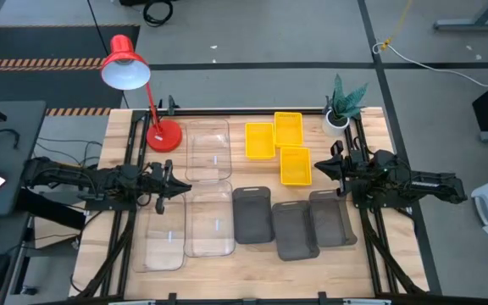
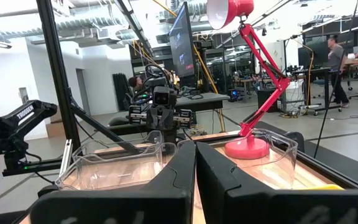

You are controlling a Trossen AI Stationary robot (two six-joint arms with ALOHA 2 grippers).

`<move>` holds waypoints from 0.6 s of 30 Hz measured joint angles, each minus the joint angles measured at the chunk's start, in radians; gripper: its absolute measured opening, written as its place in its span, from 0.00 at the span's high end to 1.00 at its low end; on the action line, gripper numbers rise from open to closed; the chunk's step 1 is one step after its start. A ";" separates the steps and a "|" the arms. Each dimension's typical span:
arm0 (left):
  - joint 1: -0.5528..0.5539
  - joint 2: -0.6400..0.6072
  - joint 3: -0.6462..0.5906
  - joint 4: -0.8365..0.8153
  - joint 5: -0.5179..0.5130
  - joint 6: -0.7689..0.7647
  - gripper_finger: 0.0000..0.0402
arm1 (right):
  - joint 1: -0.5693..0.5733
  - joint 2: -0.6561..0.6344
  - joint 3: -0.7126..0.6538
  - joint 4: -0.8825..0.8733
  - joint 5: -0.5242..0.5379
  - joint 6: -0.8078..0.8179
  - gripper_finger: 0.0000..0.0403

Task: Stack baskets by color

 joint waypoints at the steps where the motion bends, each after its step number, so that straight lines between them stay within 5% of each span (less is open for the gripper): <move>1: 0.000 0.000 0.000 0.000 0.000 0.000 0.93 | 0.000 0.000 0.000 0.000 0.000 0.000 0.95; 5: 0.000 0.000 0.000 0.000 0.000 -0.010 0.92 | 0.000 0.000 0.000 0.000 0.001 0.000 0.95; 11: 0.000 0.000 0.000 0.001 -0.003 -0.221 0.91 | 0.000 0.000 0.000 0.101 0.079 0.059 0.95; 18: 0.001 0.000 0.000 0.030 -0.012 -0.105 0.93 | 0.000 0.000 0.000 0.226 0.171 0.210 0.95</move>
